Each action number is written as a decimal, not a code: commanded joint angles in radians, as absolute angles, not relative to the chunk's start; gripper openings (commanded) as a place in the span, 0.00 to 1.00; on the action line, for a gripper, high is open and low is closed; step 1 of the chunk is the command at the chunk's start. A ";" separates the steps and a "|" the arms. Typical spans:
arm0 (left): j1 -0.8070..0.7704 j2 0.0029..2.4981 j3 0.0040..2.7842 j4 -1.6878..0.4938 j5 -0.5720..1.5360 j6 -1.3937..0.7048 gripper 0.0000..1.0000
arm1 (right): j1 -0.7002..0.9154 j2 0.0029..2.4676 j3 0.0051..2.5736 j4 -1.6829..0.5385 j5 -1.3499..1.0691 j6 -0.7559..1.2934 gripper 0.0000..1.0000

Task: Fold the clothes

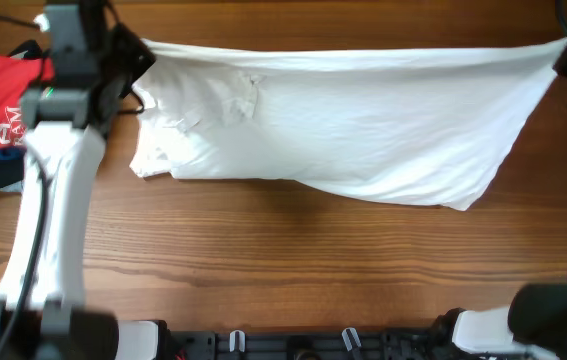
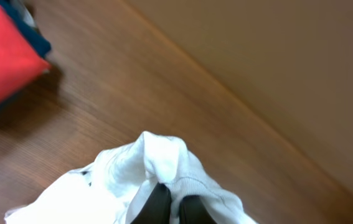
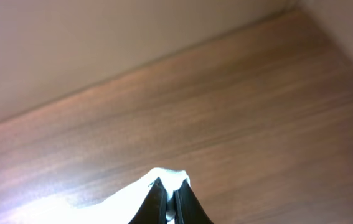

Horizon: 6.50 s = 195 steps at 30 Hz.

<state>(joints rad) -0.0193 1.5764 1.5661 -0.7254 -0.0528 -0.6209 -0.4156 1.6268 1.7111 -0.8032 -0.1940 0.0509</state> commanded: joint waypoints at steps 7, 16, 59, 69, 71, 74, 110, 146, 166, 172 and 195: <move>-0.043 1.842 1.585 0.261 0.081 -0.562 0.04 | -0.307 1.879 1.771 -0.108 -0.106 0.274 0.04; -0.012 1.835 1.910 -0.033 0.146 -0.524 0.04 | -0.309 1.887 2.073 -0.369 0.099 0.106 0.04; -0.077 1.932 1.909 -0.522 0.074 -0.448 0.04 | -0.308 2.014 2.069 -0.620 -0.117 0.118 0.04; 0.007 2.035 2.353 0.131 0.135 -0.550 0.04 | -0.299 2.041 2.468 -0.285 0.043 0.226 0.04; 0.007 2.011 2.429 -0.239 0.299 -0.550 0.04 | -0.299 2.038 2.472 -0.462 0.046 0.150 0.04; -0.011 2.011 2.424 -0.710 0.310 -0.550 0.04 | -0.299 2.043 2.436 -0.707 0.047 0.098 0.04; 0.037 2.108 1.515 -1.575 -0.028 -0.555 0.04 | -0.454 2.111 1.454 -1.368 0.188 0.287 0.04; 0.212 1.792 1.513 -1.203 0.130 -0.479 0.04 | -0.287 1.908 1.426 -0.918 -0.067 0.173 0.05; 0.171 1.861 1.505 -1.020 0.209 -0.479 0.04 | -0.235 1.964 1.450 -0.818 -0.092 0.160 0.04; 0.094 1.861 1.585 -0.199 0.269 -0.519 0.04 | -0.257 1.964 1.785 -0.482 -0.046 0.268 0.04; 0.086 1.940 2.140 -1.310 0.235 -0.366 0.04 | -0.348 2.057 2.153 -1.165 0.147 0.231 0.04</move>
<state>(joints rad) 0.0803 1.9614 2.1311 -1.3029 0.2672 -0.3985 -0.3332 2.0819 2.1323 -1.1469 0.0834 0.2481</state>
